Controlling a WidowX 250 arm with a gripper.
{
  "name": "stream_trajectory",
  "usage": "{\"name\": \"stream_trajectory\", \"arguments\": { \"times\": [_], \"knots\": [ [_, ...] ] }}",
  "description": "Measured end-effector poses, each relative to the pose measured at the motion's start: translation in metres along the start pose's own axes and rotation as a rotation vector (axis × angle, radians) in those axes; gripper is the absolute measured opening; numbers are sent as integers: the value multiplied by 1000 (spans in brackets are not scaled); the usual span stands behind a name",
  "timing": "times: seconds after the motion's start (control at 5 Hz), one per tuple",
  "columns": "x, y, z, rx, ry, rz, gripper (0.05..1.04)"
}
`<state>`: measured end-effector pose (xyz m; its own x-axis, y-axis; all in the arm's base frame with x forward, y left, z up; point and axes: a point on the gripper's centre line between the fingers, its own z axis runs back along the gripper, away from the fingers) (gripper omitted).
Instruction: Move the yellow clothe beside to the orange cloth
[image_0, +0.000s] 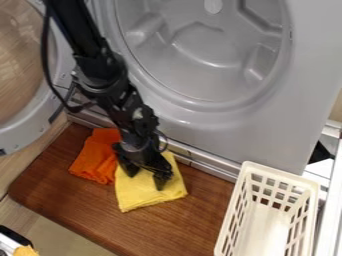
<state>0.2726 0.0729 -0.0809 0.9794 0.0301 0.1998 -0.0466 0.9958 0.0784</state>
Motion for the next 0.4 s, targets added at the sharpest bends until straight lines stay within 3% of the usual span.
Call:
{"name": "stream_trajectory", "arguments": {
  "times": [0.4],
  "knots": [
    [-9,21,2,18,31,71,999]
  ]
}}
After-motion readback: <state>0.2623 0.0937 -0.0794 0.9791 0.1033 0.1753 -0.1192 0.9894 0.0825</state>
